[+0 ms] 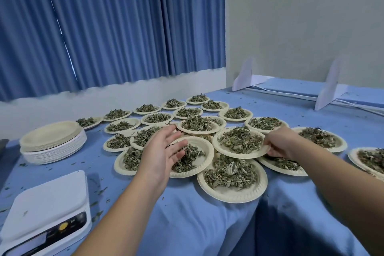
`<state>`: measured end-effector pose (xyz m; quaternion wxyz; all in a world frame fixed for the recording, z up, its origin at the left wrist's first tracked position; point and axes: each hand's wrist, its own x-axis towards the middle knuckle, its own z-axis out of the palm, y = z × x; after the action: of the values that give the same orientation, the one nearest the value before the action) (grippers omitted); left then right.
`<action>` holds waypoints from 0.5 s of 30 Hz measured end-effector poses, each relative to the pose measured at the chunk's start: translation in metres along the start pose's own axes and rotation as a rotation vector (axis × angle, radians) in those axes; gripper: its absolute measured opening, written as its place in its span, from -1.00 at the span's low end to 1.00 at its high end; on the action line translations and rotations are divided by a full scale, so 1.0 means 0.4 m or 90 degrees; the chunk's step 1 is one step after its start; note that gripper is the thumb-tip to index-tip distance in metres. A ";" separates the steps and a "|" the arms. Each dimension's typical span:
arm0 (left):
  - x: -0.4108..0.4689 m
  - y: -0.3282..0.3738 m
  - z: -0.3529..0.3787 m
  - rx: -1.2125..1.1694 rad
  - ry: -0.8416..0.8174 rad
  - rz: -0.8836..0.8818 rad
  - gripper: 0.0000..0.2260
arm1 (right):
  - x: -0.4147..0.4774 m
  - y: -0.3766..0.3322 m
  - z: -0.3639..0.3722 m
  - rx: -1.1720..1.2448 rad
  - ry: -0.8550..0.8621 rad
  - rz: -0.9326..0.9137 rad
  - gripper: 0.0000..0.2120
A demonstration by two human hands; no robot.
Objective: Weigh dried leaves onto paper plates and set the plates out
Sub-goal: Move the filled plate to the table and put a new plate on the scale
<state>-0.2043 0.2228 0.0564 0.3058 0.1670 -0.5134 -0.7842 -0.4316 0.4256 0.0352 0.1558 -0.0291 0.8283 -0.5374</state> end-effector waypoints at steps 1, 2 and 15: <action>0.000 0.000 -0.005 0.003 0.002 0.002 -0.82 | 0.003 0.000 0.003 -0.007 0.006 0.000 -0.85; 0.000 0.001 -0.010 0.005 0.003 0.003 -0.84 | 0.006 0.000 0.004 -0.014 0.012 -0.001 -0.84; 0.002 -0.009 -0.015 -0.015 -0.001 0.002 -0.84 | 0.013 0.000 0.001 -0.073 0.051 -0.070 -0.88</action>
<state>-0.2028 0.2191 0.0507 0.3087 0.1617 -0.5044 -0.7900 -0.4365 0.4242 0.0337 0.0911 -0.0619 0.8604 -0.4976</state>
